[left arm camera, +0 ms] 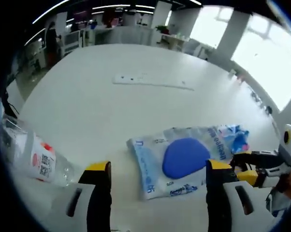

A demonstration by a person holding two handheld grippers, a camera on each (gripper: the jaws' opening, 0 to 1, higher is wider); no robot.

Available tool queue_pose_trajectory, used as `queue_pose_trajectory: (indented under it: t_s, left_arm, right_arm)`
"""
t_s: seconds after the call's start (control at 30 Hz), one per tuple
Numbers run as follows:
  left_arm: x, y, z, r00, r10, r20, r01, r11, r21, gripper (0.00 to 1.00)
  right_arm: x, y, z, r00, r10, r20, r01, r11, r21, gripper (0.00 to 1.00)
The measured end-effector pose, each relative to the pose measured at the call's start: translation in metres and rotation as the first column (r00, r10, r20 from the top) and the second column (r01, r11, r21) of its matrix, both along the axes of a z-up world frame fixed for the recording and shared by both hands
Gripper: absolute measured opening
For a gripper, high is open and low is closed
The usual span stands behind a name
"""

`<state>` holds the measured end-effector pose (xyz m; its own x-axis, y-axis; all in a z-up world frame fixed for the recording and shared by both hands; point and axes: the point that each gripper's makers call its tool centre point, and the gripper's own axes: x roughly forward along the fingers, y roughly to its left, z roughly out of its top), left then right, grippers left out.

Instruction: Arrange the tabletop items into an orderly group along one side of the table until the central work area is clear of visible clutter.

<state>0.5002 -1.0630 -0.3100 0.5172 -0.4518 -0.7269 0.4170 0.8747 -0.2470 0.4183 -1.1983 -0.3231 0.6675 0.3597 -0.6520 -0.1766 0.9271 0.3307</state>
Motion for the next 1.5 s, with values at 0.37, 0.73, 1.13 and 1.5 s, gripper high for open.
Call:
queue_pose_trajectory:
  t_s: [0.37,0.73,1.13,1.5]
  left_arm:
    - [-0.027,0.003,0.023,0.999,-0.031,0.042,0.034,0.998,-0.060,0.97]
    - [-0.048,0.017,0.042,0.997,-0.032,0.070,0.037,0.996,-0.076,0.97]
    - [-0.066,0.044,0.050,0.995,-0.035,0.094,0.042,0.997,-0.071,0.96]
    - [-0.083,0.058,0.058,0.988,-0.084,0.131,0.087,0.996,-0.020,0.97]
  right_arm:
    - [-0.016,-0.008,0.040,0.986,0.026,0.162,-0.021,0.999,-0.035,0.88]
    - [-0.037,-0.013,0.060,0.978,0.080,0.194,-0.068,0.995,-0.067,0.97]
    - [-0.066,-0.033,0.063,0.980,0.074,0.186,-0.061,0.995,-0.077,0.93]
    - [-0.089,-0.048,0.072,0.976,0.081,0.201,-0.061,0.993,-0.103,0.91]
